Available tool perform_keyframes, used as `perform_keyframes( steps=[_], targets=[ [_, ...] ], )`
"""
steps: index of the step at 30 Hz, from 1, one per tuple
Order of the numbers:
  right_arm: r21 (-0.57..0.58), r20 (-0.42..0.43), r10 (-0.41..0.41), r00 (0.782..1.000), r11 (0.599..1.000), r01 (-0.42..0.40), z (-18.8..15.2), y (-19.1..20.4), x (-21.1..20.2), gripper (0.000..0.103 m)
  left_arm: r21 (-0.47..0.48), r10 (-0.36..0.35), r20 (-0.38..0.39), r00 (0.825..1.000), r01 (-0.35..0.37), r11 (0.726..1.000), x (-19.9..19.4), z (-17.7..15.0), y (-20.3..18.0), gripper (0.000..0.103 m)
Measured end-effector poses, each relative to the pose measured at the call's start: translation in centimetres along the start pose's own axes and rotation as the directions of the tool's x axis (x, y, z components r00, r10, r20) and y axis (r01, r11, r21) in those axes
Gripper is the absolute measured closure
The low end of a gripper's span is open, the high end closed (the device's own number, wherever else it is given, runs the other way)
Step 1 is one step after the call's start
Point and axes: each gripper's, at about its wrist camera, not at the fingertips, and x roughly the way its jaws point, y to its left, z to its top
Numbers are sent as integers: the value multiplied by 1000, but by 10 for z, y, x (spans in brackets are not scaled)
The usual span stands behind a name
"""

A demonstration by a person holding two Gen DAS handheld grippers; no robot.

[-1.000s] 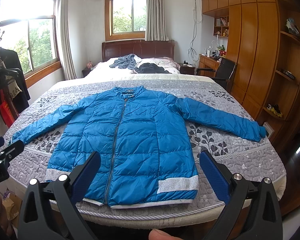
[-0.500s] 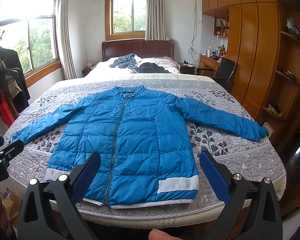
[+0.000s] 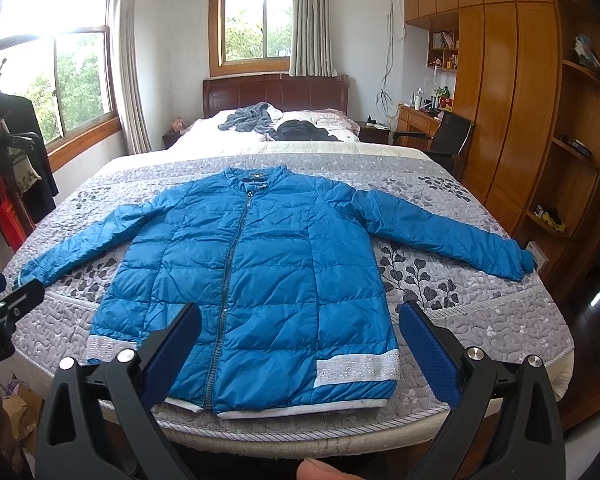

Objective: Fold large clothes

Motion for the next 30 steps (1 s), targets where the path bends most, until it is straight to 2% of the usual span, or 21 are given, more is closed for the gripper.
perform_keyframes(
  steps=[5, 7, 9, 13, 15, 17, 20, 23, 25, 27, 30],
  targets=[
    [31, -23, -1, 1000, 1000, 1, 0, -16, 32, 4, -15, -16, -37, 999, 15, 1000, 24, 6, 2, 3],
    [51, -10, 17, 1000, 999, -17, -1, -30, 46, 4, -17, -19, -47, 999, 19, 1000, 34, 8, 1, 3],
    [85, -32, 45, 998, 995, -42, 1, -49, 65, 4, -13, -27, -61, 998, 27, 1000, 47, 11, 0, 3],
    [199, -74, 52, 996, 979, -36, 15, -101, 96, 4, 8, -3, -36, 999, 3, 1000, 73, 21, -5, 3],
    [282, -106, 75, 992, 959, -42, 23, -136, 115, 7, 15, -44, -25, 999, 44, 999, 88, 26, -5, 3],
    [390, -138, 110, 984, 919, -48, 28, -175, 134, 15, 13, -95, -8, 995, 95, 995, 98, 31, -4, 3],
    [551, -161, 136, 978, 834, -25, 29, -243, 158, 23, 15, -140, 23, 990, 140, 990, 112, 42, -5, 3],
    [712, -134, 146, 980, 702, -7, 22, -314, 174, 28, 30, -152, 29, 988, 151, 988, 122, 53, -8, 3],
    [844, -80, 192, 978, 535, -36, 6, -368, 186, 32, 30, -181, 27, 983, 181, 983, 130, 60, -9, 3],
    [933, 11, 196, 981, 350, -80, -13, -413, 192, 31, 16, -224, 15, 974, 224, 975, 138, 65, -7, 3],
    [976, 66, 103, 993, 201, -85, -38, -457, 194, 27, -14, -278, 2, 960, 278, 960, 151, 71, -2, 3]
  ],
)
